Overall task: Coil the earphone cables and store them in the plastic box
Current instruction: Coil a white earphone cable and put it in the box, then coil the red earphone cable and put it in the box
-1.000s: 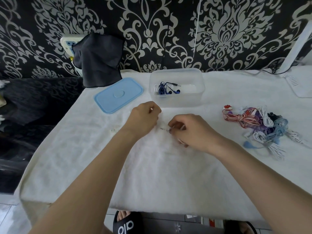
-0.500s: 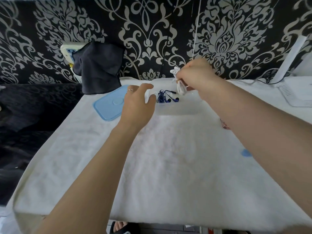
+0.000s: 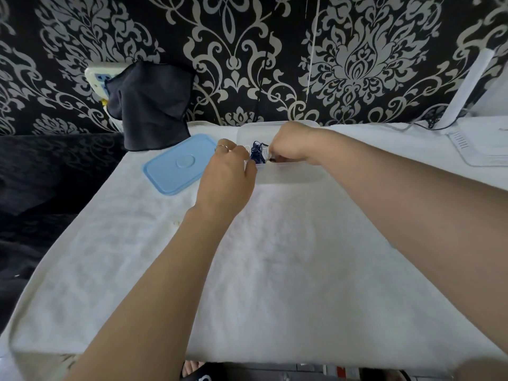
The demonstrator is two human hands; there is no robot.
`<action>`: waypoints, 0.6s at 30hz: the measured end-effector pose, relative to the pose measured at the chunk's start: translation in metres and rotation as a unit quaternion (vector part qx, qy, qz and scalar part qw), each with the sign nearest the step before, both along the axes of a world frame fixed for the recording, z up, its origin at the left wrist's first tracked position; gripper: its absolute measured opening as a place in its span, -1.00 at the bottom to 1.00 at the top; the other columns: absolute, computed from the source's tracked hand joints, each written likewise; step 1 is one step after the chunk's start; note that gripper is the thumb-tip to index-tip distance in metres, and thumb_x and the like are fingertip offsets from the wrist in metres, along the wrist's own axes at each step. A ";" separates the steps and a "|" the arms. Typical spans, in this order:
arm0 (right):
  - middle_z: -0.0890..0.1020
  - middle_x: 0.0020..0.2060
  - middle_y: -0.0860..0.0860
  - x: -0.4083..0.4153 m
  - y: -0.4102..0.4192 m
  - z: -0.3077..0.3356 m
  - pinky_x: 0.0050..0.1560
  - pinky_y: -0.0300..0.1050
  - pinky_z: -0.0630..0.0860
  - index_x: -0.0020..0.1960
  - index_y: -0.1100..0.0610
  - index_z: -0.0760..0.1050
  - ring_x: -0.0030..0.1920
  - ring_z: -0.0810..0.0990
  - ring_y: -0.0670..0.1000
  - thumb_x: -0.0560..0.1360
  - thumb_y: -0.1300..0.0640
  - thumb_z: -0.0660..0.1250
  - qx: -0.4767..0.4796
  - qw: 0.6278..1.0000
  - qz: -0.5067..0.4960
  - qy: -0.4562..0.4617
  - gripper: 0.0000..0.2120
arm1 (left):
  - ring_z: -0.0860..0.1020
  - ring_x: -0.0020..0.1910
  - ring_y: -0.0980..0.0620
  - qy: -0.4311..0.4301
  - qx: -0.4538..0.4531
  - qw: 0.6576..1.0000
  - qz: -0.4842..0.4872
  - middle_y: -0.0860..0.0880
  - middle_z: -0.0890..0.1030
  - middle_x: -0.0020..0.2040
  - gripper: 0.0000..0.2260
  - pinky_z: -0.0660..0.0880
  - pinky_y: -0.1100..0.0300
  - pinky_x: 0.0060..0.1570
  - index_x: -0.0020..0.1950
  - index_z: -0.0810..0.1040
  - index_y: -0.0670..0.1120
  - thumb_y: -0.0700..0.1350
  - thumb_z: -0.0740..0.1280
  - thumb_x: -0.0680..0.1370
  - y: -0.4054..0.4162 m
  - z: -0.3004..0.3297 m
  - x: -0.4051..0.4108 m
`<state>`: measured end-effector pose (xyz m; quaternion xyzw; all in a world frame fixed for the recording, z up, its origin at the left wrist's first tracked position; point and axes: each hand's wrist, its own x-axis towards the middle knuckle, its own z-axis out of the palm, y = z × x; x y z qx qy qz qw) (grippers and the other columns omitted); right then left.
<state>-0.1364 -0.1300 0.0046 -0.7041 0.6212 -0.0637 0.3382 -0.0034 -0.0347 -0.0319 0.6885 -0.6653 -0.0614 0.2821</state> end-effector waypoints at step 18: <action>0.54 0.11 0.11 -0.140 0.104 -0.038 -0.02 -0.04 0.23 0.21 0.00 0.52 0.19 0.41 0.23 0.49 0.18 0.31 -0.127 0.962 -0.013 0.242 -0.70 | 0.57 -0.07 -0.06 -0.066 0.125 0.981 -0.133 -0.01 0.55 0.06 -0.81 0.58 0.01 -0.03 0.21 0.53 -0.05 -0.05 0.30 0.62 0.038 -0.009 -0.058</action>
